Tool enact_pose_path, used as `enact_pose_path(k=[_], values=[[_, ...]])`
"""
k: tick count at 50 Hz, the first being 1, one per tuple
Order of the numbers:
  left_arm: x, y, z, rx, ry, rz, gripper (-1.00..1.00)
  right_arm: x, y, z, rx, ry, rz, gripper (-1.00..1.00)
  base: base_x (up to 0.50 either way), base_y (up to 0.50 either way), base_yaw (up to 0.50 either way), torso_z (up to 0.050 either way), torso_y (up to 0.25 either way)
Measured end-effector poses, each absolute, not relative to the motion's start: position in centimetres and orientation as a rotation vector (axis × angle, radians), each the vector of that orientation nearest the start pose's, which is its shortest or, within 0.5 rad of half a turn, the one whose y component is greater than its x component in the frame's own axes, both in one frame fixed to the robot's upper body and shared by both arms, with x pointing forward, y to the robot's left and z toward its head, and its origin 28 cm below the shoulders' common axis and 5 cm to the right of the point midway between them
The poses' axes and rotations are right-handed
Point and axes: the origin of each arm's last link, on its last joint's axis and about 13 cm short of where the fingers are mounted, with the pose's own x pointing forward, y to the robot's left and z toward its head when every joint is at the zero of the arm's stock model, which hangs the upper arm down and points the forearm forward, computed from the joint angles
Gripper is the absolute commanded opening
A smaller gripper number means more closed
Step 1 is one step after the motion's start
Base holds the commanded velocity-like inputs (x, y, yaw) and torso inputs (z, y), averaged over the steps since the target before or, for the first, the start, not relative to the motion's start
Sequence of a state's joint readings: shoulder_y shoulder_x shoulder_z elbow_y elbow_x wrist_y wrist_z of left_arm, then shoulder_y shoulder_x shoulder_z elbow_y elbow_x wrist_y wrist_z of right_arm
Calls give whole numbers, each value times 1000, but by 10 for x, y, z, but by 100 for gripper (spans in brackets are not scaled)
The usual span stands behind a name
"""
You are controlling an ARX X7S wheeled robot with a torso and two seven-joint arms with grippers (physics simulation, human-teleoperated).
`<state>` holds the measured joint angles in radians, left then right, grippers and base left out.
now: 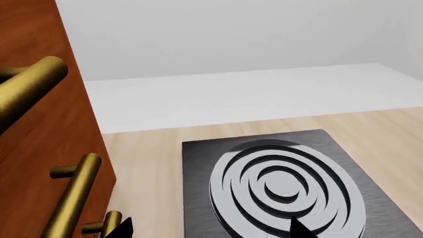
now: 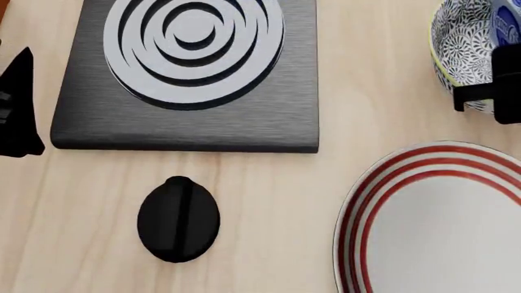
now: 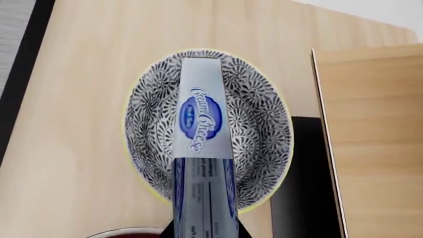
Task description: Pick up the cream cheese and put it in the bowl.
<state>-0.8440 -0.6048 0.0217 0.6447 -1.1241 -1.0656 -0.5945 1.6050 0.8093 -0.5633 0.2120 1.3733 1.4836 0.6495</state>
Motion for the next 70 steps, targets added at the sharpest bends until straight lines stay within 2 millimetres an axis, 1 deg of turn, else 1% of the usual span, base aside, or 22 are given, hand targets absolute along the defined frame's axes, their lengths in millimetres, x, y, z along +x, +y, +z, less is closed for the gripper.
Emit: enact_pose_path(k=[11, 19, 48, 66, 67, 70], values=[[235, 250, 273, 59, -212, -107, 100, 299, -218, 351, -203, 455, -160, -100, 0, 0, 0, 1, 0], [235, 250, 273, 60, -211, -105, 100, 306, -218, 350, -203, 466, -171, -100, 0, 0, 0, 0, 1], [234, 251, 271, 60, -208, -107, 100, 320, -213, 337, -236, 517, -175, -100, 0, 0, 0, 0, 0], [236, 252, 269, 58, -202, -106, 100, 319, -213, 341, -237, 513, -185, -100, 0, 0, 0, 0, 1], [236, 252, 268, 58, -201, -106, 100, 319, -213, 341, -237, 512, -185, 100, 0, 0, 0, 0, 10], [236, 252, 268, 57, -201, -105, 100, 318, -213, 343, -240, 506, -191, 100, 0, 0, 0, 0, 0]])
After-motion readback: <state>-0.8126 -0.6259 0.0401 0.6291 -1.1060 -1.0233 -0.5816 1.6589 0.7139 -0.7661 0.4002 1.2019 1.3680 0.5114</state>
